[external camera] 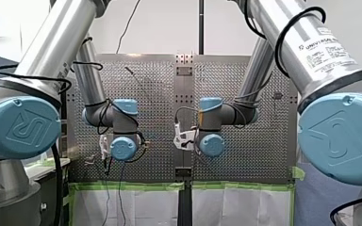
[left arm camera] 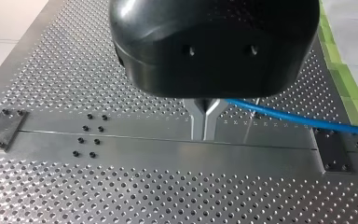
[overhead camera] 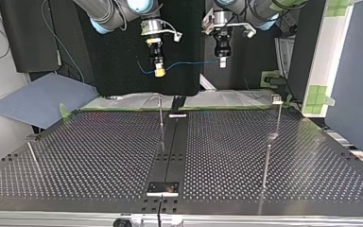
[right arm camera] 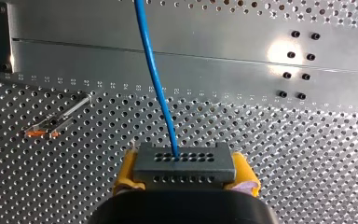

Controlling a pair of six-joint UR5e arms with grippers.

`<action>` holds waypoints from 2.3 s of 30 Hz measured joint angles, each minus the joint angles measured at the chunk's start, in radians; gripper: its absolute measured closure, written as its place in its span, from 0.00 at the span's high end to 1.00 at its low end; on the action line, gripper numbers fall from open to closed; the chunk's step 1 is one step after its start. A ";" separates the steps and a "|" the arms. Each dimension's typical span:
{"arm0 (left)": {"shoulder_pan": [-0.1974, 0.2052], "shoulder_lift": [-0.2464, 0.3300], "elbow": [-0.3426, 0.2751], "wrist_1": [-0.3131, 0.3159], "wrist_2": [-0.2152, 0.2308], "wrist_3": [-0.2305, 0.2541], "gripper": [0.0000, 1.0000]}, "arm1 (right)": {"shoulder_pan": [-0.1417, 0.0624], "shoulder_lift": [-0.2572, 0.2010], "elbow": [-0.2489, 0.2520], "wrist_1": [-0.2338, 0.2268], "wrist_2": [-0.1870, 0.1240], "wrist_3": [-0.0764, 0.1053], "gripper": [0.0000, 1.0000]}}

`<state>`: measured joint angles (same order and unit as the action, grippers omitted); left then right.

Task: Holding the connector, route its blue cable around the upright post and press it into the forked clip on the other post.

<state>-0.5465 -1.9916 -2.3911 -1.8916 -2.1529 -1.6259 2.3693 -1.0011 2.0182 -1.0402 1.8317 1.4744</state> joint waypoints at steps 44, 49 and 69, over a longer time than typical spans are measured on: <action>0.008 -0.035 0.000 0.000 0.008 0.002 0.00 | 0.000 -0.001 0.000 0.000 0.000 -0.002 0.00; 0.009 -0.069 0.000 0.000 0.009 0.002 0.00 | 0.000 -0.001 0.000 0.000 0.000 -0.002 0.00; 0.009 -0.075 0.000 0.000 0.009 0.001 0.00 | -0.057 0.071 -0.073 0.072 0.005 0.000 0.00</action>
<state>-0.5373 -2.0668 -2.3911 -1.8916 -2.1437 -1.6245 2.3119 -0.9302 1.9457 -0.9679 1.8363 1.4744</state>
